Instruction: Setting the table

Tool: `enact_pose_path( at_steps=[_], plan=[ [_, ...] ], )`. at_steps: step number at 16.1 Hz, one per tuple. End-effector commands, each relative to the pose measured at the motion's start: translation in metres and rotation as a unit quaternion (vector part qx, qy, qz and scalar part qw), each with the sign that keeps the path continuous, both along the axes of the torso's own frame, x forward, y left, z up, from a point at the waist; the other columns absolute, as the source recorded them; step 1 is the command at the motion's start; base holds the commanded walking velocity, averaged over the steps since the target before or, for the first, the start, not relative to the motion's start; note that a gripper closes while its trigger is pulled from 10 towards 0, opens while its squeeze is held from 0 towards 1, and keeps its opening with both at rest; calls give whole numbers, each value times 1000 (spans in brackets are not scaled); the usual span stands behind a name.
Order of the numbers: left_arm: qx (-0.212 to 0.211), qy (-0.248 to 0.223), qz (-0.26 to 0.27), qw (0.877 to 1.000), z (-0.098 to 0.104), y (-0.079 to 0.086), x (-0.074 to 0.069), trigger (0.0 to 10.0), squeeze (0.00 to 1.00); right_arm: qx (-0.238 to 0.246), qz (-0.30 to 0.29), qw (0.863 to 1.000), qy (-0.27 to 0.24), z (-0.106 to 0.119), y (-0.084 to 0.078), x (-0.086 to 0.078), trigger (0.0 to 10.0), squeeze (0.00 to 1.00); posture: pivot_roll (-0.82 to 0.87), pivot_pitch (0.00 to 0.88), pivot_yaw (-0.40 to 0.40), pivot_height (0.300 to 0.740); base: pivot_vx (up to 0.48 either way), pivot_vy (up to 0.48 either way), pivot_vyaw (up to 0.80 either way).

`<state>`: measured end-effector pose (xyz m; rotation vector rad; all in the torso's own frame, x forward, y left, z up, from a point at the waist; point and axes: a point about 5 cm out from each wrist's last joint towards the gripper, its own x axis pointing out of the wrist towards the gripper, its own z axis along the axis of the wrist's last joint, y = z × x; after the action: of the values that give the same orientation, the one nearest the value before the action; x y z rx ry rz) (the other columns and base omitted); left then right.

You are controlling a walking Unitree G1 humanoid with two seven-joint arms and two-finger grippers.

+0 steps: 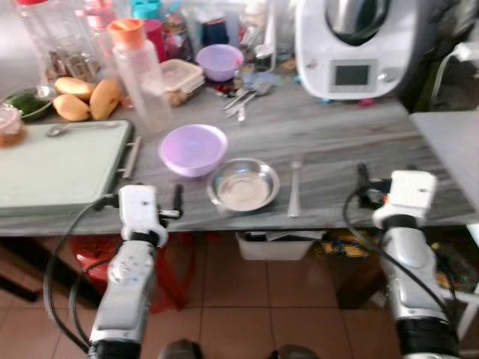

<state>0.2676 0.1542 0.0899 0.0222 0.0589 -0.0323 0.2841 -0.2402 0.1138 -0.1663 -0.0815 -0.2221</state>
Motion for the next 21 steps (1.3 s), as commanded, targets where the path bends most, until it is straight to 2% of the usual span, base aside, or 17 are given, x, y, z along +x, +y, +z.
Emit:
enact_pose_path(
  at_steps=[1, 7, 14, 17, 19, 21],
  plan=[
    [8, 0, 13, 1000, 0, 12, -1, 10000, 0, 18, 2, 1000, 4, 0, 5, 4, 10000, 749, -24, 0, 58, 740, 0, 0, 0],
    [4, -13, -14, 1000, 2, 8, -2, 10000, 0, 24, -5, 1000, 6, 0, 3, 3, 10000, 733, -31, 0, 62, 740, 0, 0, 0],
    [-2, -20, -27, 999, 4, 7, -3, 10000, 0, 14, -9, 1000, 8, 0, 1, 3, 10000, 733, -28, 0, 60, 740, 442, 0, 0],
    [-3, -20, -26, 999, 3, 7, -3, 10000, 0, 4, -43, 999, 23, -4, -8, 1, 10000, 729, -27, 0, 58, 740, 437, 0, 0],
    [-9, -14, -15, 1000, 2, 8, -4, 10000, 0, -14, -80, 996, 34, -5, -18, 0, 10000, 702, -26, 0, 58, 740, 0, 0, 0],
    [-5, -13, -11, 1000, 2, 10, -5, 10000, 0, 1, -87, 995, 41, -9, -21, -1, 10000, 647, -24, 0, 57, 740, 0, 0, 0]
  ],
)
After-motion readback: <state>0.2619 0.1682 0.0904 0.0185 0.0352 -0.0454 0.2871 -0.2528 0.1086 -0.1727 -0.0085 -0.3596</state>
